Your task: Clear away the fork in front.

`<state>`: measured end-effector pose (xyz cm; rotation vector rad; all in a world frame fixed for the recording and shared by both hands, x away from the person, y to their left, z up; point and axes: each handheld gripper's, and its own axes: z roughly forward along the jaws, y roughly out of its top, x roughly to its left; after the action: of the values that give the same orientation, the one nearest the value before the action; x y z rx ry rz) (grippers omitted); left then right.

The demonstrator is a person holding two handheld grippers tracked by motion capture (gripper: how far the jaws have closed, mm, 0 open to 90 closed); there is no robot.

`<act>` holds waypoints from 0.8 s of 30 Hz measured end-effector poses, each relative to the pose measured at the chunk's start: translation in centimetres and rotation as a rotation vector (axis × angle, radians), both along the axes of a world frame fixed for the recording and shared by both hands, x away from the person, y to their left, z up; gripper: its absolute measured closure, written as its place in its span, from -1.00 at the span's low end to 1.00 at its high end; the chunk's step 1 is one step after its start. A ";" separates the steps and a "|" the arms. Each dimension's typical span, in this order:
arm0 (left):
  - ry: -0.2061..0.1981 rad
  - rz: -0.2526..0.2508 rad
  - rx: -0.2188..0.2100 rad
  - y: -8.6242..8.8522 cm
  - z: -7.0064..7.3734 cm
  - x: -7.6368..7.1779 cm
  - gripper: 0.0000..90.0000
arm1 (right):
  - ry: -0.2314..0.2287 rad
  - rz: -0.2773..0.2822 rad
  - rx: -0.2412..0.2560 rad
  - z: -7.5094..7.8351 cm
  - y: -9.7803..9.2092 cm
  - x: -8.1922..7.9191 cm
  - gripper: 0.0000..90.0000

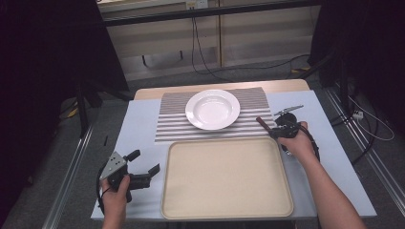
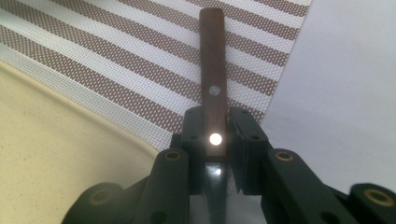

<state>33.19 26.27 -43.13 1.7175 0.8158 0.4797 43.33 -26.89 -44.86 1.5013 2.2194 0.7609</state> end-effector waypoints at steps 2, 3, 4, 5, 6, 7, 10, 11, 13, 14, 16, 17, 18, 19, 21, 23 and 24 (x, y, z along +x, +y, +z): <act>-0.001 0.002 0.001 0.0 0.0 0.0 -0.94 | 0.012 0.007 -0.025 0.2 0.2 0.2 0.71; -0.001 0.002 0.001 0.0 0.0 0.0 -0.94 | 0.024 0.004 -0.024 0.2 0.3 0.3 0.70; -0.002 0.003 0.002 0.0 0.0 0.0 -0.95 | 0.026 0.003 -0.024 0.2 0.3 0.4 0.70; -0.002 0.003 0.002 0.0 0.0 0.0 -0.94 | 0.026 0.003 -0.024 0.2 0.3 0.4 0.70; -0.003 0.004 0.003 0.1 0.0 0.0 -0.94 | 0.039 -0.006 -0.011 0.3 0.2 0.5 0.69; -0.003 0.004 0.003 0.1 0.0 0.0 -0.95 | 0.040 -0.007 -0.004 0.2 0.1 0.6 0.70; -0.003 0.002 0.005 0.0 0.0 0.1 -0.95 | 0.044 -0.012 0.010 0.2 0.0 0.6 0.71; -0.003 0.003 0.007 0.0 0.0 0.1 -0.95 | 0.045 -0.012 0.010 0.2 0.0 0.6 0.72; -0.002 0.002 0.012 -0.1 0.0 0.1 -0.95 | 0.045 -0.012 0.007 0.2 0.0 0.6 0.73; -0.003 -0.002 0.018 -0.1 0.0 0.1 -0.95 | 0.056 -0.018 -0.010 0.3 0.3 0.7 0.73; -0.002 -0.003 0.018 -0.1 0.0 0.1 -0.95 | 0.062 -0.017 -0.029 0.4 0.5 0.8 0.74; -0.002 -0.003 0.018 -0.1 0.0 0.1 -0.95 | 0.062 -0.017 -0.029 0.4 0.5 0.8 0.74; -0.004 -0.003 0.018 -0.1 0.0 0.1 -0.94 | 0.070 -0.025 -0.053 0.5 0.9 0.9 0.74; -0.004 -0.003 0.018 -0.1 0.0 0.1 -0.95 | 0.074 -0.024 -0.059 0.5 1.0 1.0 0.74; -0.006 -0.004 0.021 -0.1 0.0 0.2 -0.95 | 0.079 -0.034 -0.031 0.4 0.7 1.0 0.74; -0.004 -0.003 0.017 -0.2 0.0 0.2 -0.94 | 0.073 -0.031 -0.008 0.3 0.4 0.9 0.75; -0.006 -0.003 0.019 -0.2 0.0 0.2 -0.95 | 0.068 -0.035 0.013 0.2 0.2 0.8 0.75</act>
<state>33.37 26.07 -43.12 1.7341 0.8059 0.4921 44.16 -26.72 -44.66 1.5898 2.2352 0.7246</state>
